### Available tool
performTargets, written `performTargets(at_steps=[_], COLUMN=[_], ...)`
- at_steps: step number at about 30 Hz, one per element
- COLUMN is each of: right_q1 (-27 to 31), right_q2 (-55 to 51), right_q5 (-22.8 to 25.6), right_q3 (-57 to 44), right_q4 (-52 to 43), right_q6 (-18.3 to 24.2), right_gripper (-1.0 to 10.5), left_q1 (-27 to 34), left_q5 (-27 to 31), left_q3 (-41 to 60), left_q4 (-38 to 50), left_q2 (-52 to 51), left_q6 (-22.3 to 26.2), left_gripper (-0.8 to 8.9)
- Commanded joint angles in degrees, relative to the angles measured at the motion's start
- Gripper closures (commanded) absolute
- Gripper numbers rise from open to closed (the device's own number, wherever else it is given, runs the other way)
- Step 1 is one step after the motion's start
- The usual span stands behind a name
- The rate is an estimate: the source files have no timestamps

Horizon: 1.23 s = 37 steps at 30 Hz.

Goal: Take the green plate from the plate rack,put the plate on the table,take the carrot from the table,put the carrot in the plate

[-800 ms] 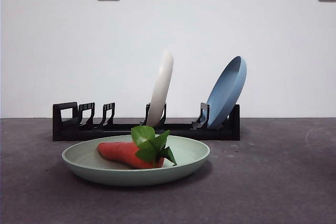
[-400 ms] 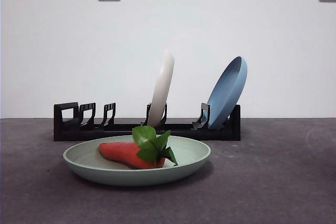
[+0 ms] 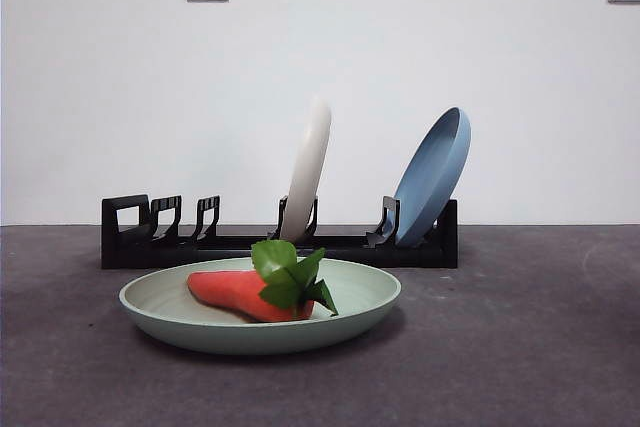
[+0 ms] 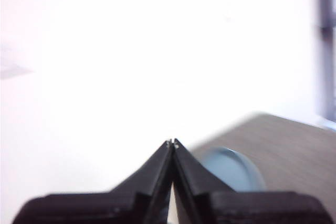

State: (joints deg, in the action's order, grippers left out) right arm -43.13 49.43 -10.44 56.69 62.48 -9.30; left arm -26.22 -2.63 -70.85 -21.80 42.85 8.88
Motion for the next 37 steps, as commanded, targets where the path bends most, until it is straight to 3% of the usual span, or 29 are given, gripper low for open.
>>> performTargets(at_steps=[1,7,14,25,37], right_q1=[-0.11,-0.11,-0.11,-0.11,-0.11], right_q2=[-0.09,-0.11,-0.11,-0.11,-0.11], right_q5=[0.07,0.07,0.07,0.07,0.07], right_q3=[-0.13,-0.13,-0.13,-0.13,-0.13], right_q4=[-0.42,-0.42,-0.42,-0.42,-0.42], right_q6=[-0.31,-0.31,-0.31,-0.31,-0.31], right_gripper=[9.5,9.5,9.5,9.5,9.5], left_q1=[7.08,17.33,24.04,27.15,27.34], left_q5=[-0.46,-0.48,-0.44,-0.44,-0.50], left_q3=[7.65,25.83,44.00,61.77,70.69], left_q4=[5.38,12.66,15.72,17.73,15.04], left_q2=[-5.22,-16.57,-27.32,-37.83,-42.75], left_q6=[0.85,0.72,-1.42,-3.30,-8.74], left_gripper=[8.16,8.16,8.16,8.16,8.16])
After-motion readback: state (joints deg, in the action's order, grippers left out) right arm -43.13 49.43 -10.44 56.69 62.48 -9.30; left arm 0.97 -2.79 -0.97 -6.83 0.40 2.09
